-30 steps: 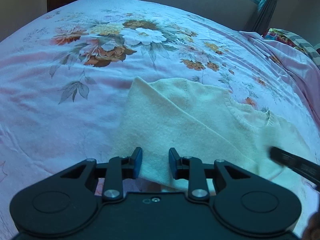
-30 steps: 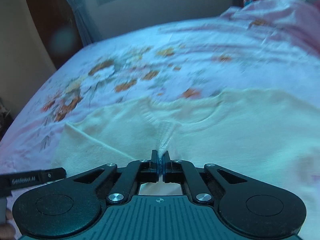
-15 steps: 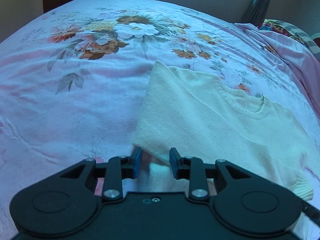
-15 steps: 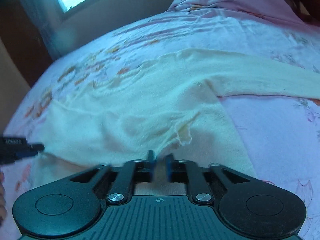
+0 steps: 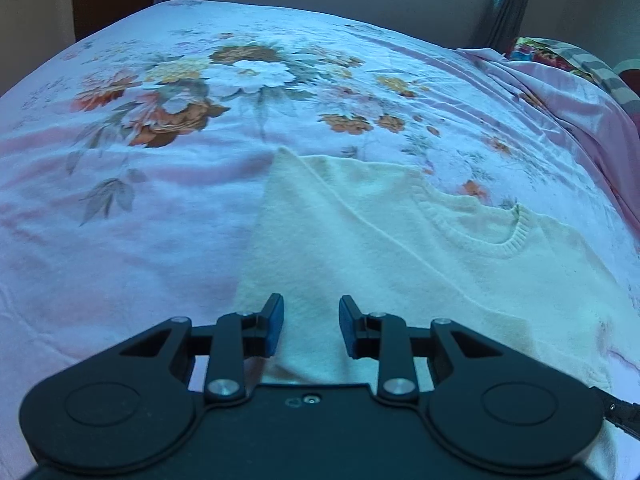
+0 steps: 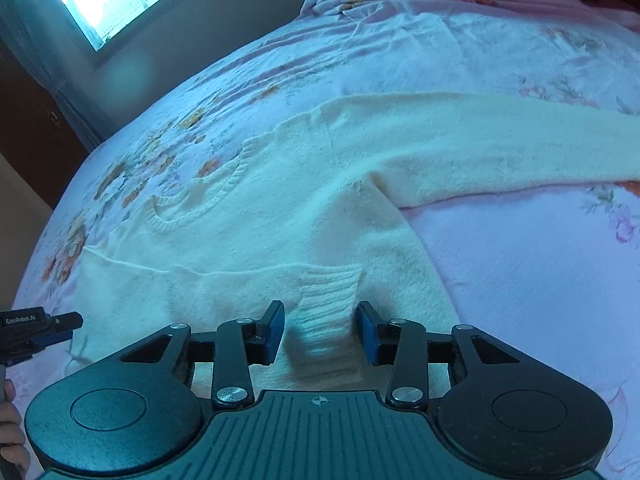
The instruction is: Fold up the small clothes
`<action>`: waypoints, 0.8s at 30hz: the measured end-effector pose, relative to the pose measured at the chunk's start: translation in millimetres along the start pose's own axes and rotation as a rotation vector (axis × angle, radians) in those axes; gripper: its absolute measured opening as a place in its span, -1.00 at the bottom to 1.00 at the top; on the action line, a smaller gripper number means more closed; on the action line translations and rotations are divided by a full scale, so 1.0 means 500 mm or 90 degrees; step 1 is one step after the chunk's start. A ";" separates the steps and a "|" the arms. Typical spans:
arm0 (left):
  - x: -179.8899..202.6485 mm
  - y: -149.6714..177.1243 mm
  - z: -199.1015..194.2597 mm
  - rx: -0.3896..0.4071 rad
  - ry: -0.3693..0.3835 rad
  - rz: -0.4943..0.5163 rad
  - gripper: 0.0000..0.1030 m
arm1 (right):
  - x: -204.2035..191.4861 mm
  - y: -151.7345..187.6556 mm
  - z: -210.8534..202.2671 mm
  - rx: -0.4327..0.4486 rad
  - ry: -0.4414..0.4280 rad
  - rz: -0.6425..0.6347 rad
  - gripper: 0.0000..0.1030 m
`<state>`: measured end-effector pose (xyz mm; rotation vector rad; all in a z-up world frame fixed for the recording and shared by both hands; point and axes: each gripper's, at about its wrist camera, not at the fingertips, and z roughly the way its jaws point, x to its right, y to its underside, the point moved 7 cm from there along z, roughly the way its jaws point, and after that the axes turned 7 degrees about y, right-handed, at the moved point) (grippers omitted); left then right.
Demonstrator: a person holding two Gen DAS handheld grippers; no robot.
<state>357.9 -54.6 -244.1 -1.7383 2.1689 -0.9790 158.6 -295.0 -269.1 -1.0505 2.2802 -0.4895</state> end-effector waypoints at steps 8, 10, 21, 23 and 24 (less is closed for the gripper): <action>0.014 -0.015 0.025 0.005 -0.002 0.005 -0.40 | -0.006 -0.009 -0.079 0.083 -0.004 -0.043 -0.90; 0.020 -0.015 0.032 0.002 0.003 0.010 -0.40 | 0.019 0.002 -0.076 0.079 0.027 -0.031 -0.90; 0.023 -0.084 0.048 0.013 0.003 0.033 -0.25 | 0.017 -0.016 -0.111 0.153 0.084 -0.078 -0.89; 0.016 -0.106 0.083 -0.010 -0.003 0.036 -0.24 | -0.019 -0.020 -0.090 0.127 0.052 -0.106 -0.89; 0.007 -0.112 0.102 -0.020 -0.006 0.026 -0.24 | -0.034 -0.016 -0.070 0.109 0.043 -0.118 -0.89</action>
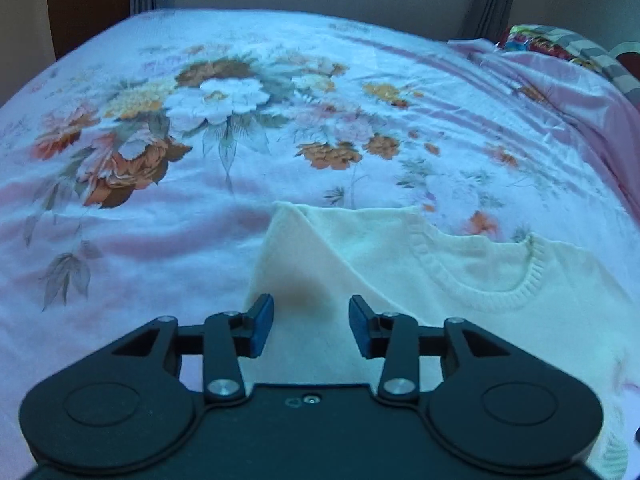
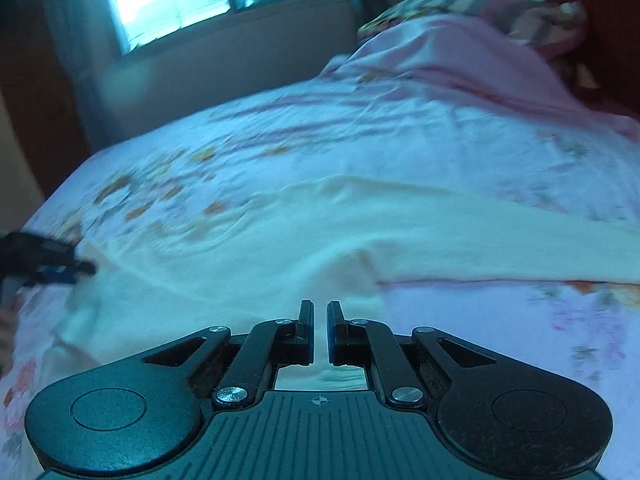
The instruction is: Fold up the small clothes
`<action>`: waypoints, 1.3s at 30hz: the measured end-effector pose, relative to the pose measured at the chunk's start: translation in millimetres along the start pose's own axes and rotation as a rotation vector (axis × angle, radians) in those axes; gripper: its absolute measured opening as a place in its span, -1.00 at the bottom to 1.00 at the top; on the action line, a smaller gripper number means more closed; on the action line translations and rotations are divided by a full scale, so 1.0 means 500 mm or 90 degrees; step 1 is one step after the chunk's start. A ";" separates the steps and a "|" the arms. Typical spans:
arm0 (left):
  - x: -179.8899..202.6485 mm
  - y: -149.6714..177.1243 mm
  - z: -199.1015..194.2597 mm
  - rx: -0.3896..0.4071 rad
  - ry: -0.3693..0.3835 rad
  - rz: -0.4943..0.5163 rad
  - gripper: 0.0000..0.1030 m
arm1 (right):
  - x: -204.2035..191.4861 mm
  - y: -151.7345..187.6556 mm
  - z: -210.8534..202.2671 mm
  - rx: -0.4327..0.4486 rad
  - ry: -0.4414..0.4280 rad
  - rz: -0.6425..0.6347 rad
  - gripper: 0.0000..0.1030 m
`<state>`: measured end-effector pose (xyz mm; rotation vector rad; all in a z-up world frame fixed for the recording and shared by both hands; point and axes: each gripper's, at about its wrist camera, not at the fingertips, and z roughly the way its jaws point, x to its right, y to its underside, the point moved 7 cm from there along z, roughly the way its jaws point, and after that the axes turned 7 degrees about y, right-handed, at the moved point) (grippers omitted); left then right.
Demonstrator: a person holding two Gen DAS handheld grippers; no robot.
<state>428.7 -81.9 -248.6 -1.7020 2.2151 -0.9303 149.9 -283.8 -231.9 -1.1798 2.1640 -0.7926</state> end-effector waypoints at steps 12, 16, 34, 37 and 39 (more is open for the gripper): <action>-0.029 0.059 -0.025 -0.009 -0.023 -0.007 -0.08 | -0.028 0.068 0.071 -0.106 -0.014 -0.062 -0.89; -0.035 0.135 -0.077 -0.007 -0.016 -0.021 -0.07 | -0.023 0.065 0.047 -0.091 -0.026 -0.046 -0.89; 0.005 0.037 -0.036 0.034 -0.008 -0.003 0.13 | -0.019 0.064 0.020 -0.083 -0.036 -0.023 -0.88; -0.023 -0.003 0.033 0.018 -0.027 -0.034 0.10 | -0.028 0.048 0.037 -0.075 -0.038 -0.034 -0.88; -0.051 -0.024 0.064 0.020 -0.040 -0.060 0.16 | -0.027 0.036 0.054 -0.064 -0.029 -0.034 -0.89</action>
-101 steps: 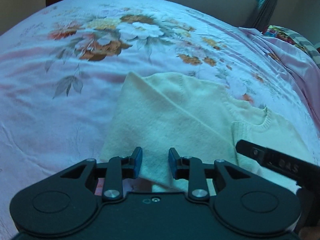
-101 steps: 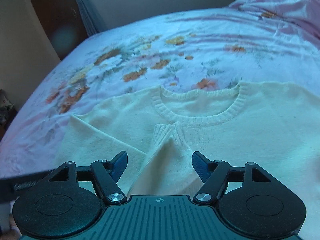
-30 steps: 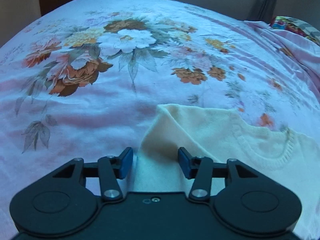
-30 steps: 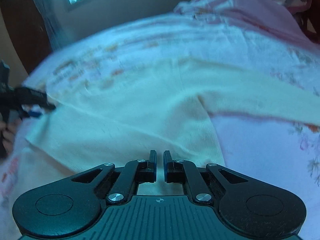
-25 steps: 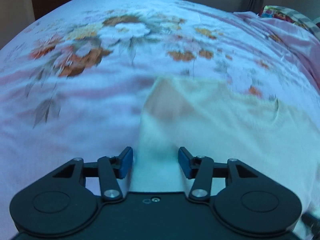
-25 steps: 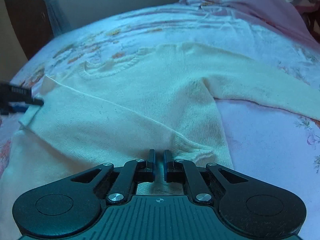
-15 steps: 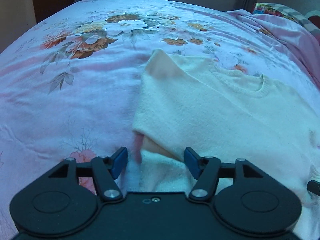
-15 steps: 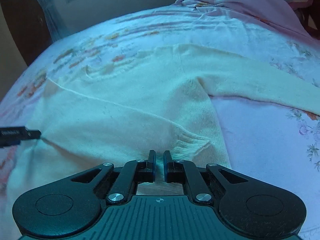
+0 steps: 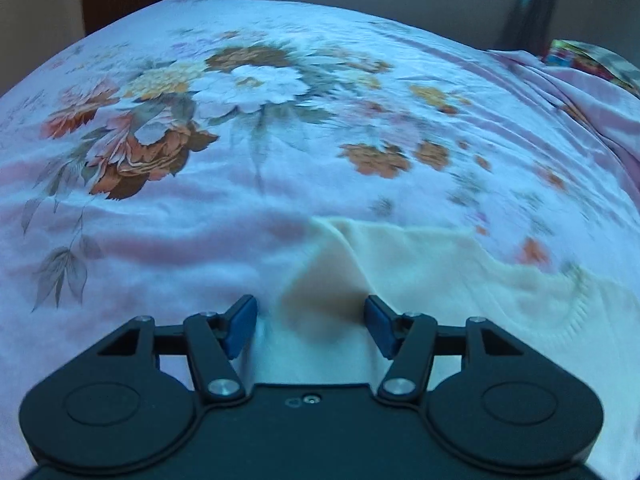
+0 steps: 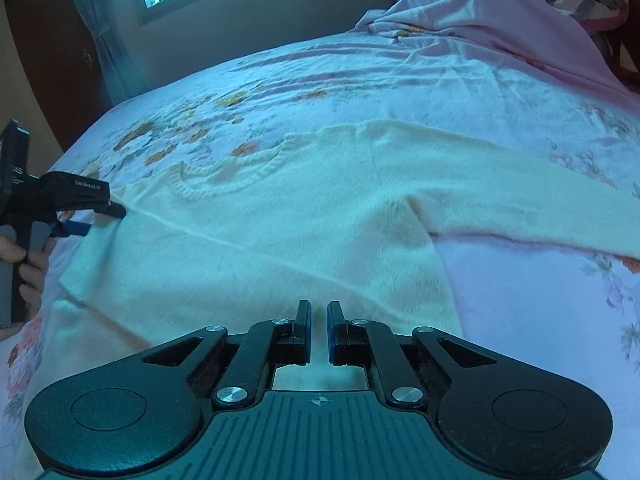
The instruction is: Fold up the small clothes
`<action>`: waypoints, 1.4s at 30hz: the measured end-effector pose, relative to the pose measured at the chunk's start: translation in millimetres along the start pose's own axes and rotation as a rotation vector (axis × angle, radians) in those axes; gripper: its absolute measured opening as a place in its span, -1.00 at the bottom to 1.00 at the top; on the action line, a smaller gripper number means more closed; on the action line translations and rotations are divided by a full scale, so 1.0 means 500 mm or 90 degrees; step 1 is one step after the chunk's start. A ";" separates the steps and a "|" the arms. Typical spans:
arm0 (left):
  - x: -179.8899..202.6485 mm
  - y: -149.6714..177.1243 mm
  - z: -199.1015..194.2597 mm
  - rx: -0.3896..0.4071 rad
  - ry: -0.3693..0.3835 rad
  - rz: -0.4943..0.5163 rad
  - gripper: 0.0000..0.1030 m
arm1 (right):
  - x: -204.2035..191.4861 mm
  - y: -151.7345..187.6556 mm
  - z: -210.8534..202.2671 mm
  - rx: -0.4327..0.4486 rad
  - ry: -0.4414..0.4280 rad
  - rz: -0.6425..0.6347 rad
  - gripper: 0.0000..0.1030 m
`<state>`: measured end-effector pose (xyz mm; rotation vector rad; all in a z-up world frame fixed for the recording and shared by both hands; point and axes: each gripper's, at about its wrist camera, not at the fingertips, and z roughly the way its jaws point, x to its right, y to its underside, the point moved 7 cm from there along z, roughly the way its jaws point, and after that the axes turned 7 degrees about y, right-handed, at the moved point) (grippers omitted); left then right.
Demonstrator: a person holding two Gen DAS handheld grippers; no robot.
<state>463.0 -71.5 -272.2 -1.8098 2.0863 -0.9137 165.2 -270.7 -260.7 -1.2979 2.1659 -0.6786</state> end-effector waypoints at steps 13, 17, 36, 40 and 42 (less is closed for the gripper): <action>-0.080 0.006 -0.131 0.015 0.026 -0.025 0.12 | 0.028 0.041 -0.004 -0.032 -0.003 -0.011 -0.89; -0.090 0.056 -0.199 0.020 0.029 -0.024 0.13 | 0.053 0.041 -0.034 -0.022 0.011 0.007 -0.88; 0.039 0.206 -0.203 -0.009 0.074 0.064 0.19 | 0.096 0.043 -0.026 -0.050 -0.005 0.089 -0.21; 0.046 0.203 -0.199 -0.008 0.074 0.062 0.19 | 0.078 0.038 -0.020 -0.046 -0.011 0.085 -0.08; 0.051 0.203 -0.196 -0.007 0.072 0.065 0.19 | 0.077 0.040 -0.019 -0.043 -0.002 0.076 -0.71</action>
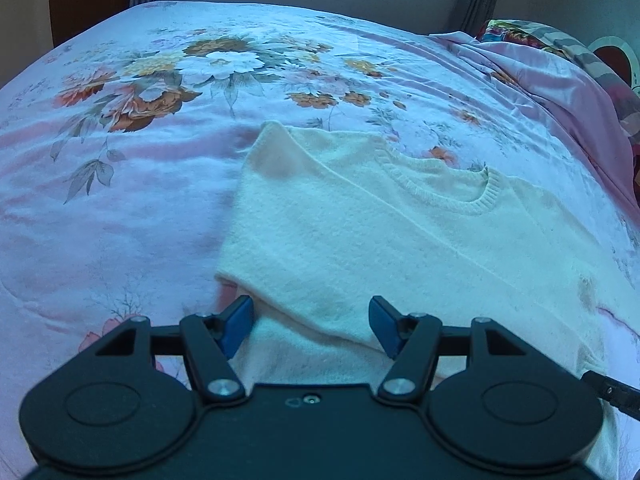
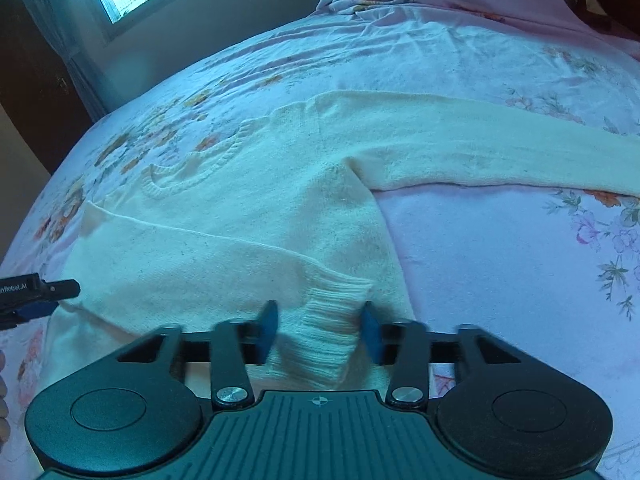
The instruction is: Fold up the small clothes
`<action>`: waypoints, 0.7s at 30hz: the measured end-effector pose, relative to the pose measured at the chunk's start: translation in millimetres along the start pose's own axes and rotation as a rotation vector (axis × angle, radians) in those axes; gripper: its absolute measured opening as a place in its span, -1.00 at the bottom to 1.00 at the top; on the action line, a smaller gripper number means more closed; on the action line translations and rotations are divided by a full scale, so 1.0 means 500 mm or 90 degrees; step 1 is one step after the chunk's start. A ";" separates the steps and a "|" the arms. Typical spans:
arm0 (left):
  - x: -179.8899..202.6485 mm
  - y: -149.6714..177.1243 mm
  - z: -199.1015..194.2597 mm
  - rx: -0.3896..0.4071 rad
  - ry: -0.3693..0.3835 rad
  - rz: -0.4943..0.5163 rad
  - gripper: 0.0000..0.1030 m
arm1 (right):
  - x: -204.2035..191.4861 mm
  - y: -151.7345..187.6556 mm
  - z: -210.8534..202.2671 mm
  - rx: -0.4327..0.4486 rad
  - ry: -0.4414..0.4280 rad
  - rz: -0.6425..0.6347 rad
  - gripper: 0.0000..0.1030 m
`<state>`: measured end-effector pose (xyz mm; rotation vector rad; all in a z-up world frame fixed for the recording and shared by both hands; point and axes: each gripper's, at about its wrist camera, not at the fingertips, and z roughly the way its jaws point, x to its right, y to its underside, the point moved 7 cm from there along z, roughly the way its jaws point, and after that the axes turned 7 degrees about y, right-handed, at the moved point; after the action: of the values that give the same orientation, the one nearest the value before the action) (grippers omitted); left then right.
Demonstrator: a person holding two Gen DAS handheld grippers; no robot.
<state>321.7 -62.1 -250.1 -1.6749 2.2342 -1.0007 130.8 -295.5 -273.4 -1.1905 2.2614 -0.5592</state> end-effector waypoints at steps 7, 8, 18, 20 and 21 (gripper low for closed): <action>0.031 -0.008 0.013 0.007 0.004 0.015 0.19 | 0.014 -0.043 -0.045 0.074 0.030 -0.017 -0.97; 0.034 -0.009 0.016 0.007 0.007 0.014 0.19 | 0.020 -0.045 -0.040 0.063 0.028 -0.015 -0.97; 0.037 -0.019 0.036 0.002 -0.008 0.014 0.19 | 0.051 -0.028 -0.037 0.066 0.092 -0.036 -0.96; 0.047 -0.018 0.038 0.006 -0.007 0.019 0.22 | 0.036 -0.048 -0.063 0.096 0.041 -0.015 -0.97; 0.054 -0.013 0.046 -0.002 -0.011 0.025 0.23 | 0.019 -0.049 -0.059 0.081 0.017 -0.022 -0.97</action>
<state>329.0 -96.8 -257.3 -1.6286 2.2504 -0.9710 123.5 -313.0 -238.7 -1.1670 2.1960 -0.7248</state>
